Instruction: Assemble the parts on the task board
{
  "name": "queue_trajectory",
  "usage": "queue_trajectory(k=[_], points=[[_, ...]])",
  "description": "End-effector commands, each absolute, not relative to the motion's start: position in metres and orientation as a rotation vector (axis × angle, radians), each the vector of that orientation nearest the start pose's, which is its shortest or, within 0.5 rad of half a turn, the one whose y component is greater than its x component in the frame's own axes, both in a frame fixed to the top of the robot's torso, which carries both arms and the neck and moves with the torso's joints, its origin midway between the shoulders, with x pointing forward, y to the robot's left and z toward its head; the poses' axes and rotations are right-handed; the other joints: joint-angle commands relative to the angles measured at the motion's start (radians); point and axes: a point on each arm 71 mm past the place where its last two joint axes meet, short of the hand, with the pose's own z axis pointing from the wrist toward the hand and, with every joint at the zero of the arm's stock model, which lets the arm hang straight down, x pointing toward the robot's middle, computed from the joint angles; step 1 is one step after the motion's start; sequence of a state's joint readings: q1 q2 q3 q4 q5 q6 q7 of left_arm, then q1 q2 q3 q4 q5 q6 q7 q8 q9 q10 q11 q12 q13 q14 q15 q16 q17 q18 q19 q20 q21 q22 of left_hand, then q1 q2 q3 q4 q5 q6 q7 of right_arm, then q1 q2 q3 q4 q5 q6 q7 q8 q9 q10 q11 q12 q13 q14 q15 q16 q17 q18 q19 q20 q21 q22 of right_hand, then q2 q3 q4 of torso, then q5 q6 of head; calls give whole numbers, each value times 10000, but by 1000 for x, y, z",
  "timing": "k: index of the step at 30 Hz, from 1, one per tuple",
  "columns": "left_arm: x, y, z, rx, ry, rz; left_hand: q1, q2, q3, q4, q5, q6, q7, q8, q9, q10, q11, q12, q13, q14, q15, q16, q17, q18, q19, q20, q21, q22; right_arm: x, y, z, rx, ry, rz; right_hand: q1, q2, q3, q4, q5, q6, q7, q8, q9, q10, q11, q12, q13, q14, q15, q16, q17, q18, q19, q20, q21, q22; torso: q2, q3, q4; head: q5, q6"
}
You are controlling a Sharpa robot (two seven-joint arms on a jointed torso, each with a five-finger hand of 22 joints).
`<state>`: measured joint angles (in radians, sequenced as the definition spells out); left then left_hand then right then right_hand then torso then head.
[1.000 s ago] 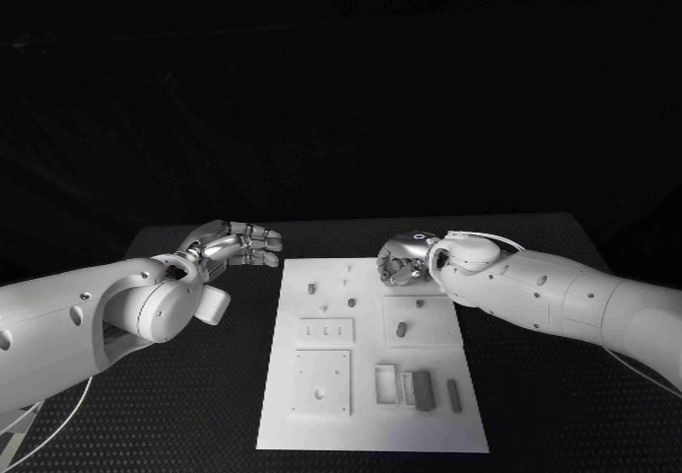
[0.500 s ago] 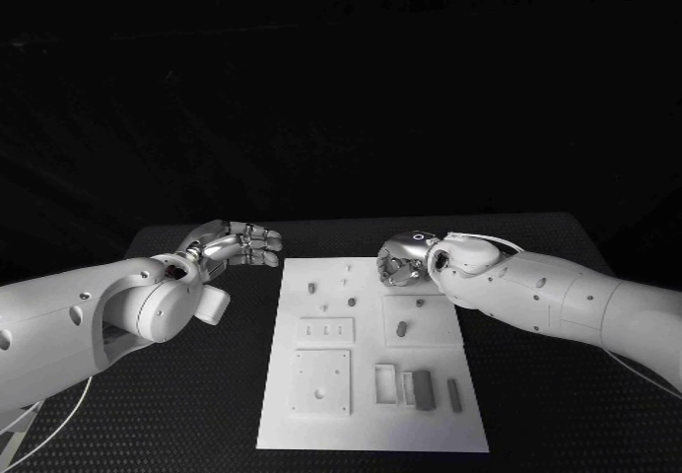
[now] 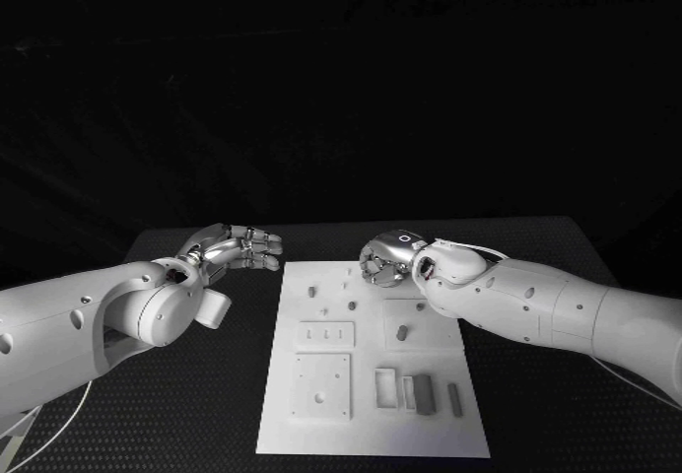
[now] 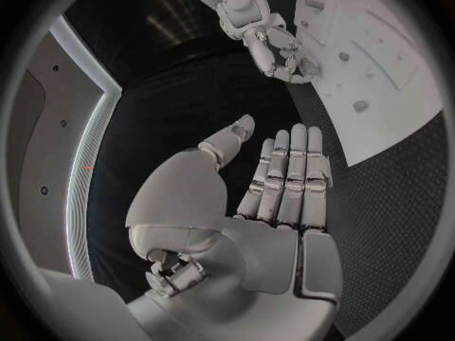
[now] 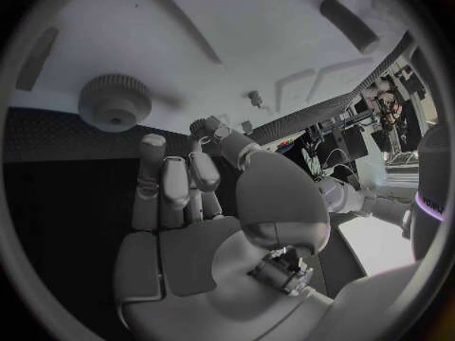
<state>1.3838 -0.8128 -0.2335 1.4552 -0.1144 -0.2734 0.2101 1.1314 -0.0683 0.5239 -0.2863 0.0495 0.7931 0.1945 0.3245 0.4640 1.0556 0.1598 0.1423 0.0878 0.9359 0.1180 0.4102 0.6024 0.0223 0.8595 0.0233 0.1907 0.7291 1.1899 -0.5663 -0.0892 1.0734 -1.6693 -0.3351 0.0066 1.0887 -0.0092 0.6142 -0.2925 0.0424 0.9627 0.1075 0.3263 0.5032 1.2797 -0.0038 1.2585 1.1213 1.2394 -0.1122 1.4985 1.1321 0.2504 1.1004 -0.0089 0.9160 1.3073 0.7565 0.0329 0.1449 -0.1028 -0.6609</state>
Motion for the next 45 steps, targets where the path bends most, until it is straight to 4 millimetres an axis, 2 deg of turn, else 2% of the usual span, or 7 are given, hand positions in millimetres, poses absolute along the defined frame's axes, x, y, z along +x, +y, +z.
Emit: queue_trajectory(k=[1,9,16,24,29,38,45], points=[[508,213,-170,-9493,16717,-13507,-67,0,-34,6,22,7,-8,-47,-12,52,26,-54,-16,11,11,-69,14,-20,-25,-36,-60,10,549,-178,-224,-3946,15580,4186,90,-13,54,-7,64,296,-86,92,215,-9,-89,17,-15,-4,-38,37,-3,114,18,-68,51,200,7,6,4,4,19],[508,211,-170,-9471,16750,-13541,-65,0,-33,5,22,7,-10,-49,-15,53,27,-61,-19,13,11,-76,20,-20,-24,-37,-63,11,553,-163,-224,-4113,15329,3973,103,-39,52,-8,64,303,-92,92,222,1,-96,8,-19,10,-46,39,-6,114,28,-78,60,197,7,-3,15,3,39],[509,210,-170,-9458,16803,-13563,-70,-10,-38,3,22,-2,0,-58,-21,49,31,-72,-25,16,11,-86,28,-22,-24,-36,-67,12,556,-153,-224,-4461,15009,3739,128,-91,52,-9,65,313,-99,93,229,6,-103,-12,-35,34,-53,42,0,114,36,-90,69,195,2,12,30,52,25],[509,207,-170,-9424,16859,-13612,-72,-15,-42,2,21,-8,4,-64,-25,48,34,-80,-29,16,11,-95,34,-23,-24,-36,-71,14,557,-138,-224,-4536,14863,3749,136,-101,54,-7,64,315,-101,90,231,17,-106,-13,-32,39,-56,41,-5,114,40,-95,72,193,11,5,9,75,59],[510,205,-170,-9400,16883,-13643,-73,-13,-42,3,21,-10,5,-67,-27,47,35,-84,-31,17,11,-99,38,-23,-23,-37,-72,15,558,-135,-225,-4655,14852,3690,140,-107,55,-7,65,314,-101,88,232,18,-106,-19,-36,46,-57,41,-2,114,42,-97,74,192,5,2,26,61,44],[510,204,-170,-9385,16883,-13672,-73,-12,-42,3,21,-11,6,-70,-30,49,35,-90,-33,19,11,-106,44,-23,-22,-37,-75,16,557,-129,-229,-4898,14675,3559,154,-118,59,-8,65,318,-104,87,234,31,-109,-20,-32,70,-59,45,15,114,47,-103,79,191,35,7,1,69,61],[510,204,-170,-9406,16880,-13660,-78,-11,-45,5,21,-12,6,-72,-32,50,36,-95,-36,21,12,-112,49,-24,-21,-36,-77,17,558,-127,-230,-4987,14733,3403,159,-129,60,-5,64,327,-106,87,237,42,-111,-24,-32,83,-61,46,15,114,54,-107,83,189,25,6,16,61,8]])
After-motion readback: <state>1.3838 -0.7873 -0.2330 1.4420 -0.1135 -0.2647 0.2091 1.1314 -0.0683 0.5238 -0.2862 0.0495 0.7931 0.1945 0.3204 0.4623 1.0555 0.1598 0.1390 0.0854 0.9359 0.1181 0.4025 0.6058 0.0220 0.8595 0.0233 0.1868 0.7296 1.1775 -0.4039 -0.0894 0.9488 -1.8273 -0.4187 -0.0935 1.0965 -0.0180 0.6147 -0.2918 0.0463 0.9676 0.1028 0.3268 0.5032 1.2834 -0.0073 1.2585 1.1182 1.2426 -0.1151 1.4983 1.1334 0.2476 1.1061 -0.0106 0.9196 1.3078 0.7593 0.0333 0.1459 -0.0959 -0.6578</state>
